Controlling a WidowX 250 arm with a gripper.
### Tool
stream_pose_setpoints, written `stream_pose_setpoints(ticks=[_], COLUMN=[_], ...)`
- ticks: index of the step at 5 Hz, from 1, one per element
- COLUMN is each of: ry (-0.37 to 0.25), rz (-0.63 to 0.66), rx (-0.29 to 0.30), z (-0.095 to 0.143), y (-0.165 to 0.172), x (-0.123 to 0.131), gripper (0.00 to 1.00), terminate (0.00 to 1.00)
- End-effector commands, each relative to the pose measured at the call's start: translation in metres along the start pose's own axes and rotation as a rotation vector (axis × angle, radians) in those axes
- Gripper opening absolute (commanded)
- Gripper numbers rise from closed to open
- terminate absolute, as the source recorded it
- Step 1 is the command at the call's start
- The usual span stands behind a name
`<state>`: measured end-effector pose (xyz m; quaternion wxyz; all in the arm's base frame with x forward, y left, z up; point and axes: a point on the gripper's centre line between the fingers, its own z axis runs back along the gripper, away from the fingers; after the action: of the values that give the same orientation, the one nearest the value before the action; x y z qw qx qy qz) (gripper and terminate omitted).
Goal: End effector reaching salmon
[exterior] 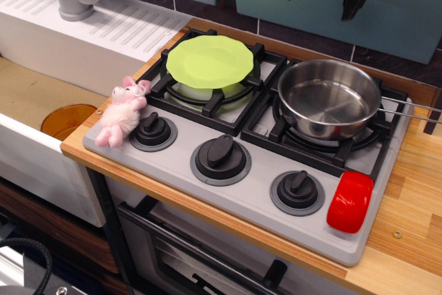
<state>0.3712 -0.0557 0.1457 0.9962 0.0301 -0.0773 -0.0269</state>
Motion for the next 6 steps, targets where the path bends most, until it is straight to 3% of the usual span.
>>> stream_pose_setpoints(ticks=[1, 3, 6], ry=[0.000, -0.006, -0.058], rz=[0.000, 0.013, 0.046], rx=[0.000, -0.005, 0.036], z=[0.000, 0.004, -0.019], y=[0.000, -0.029, -0.064], x=[0.000, -0.036, -0.091], gripper=[1.00, 1.00, 1.00], terminate=[0.00, 0.00, 0.00])
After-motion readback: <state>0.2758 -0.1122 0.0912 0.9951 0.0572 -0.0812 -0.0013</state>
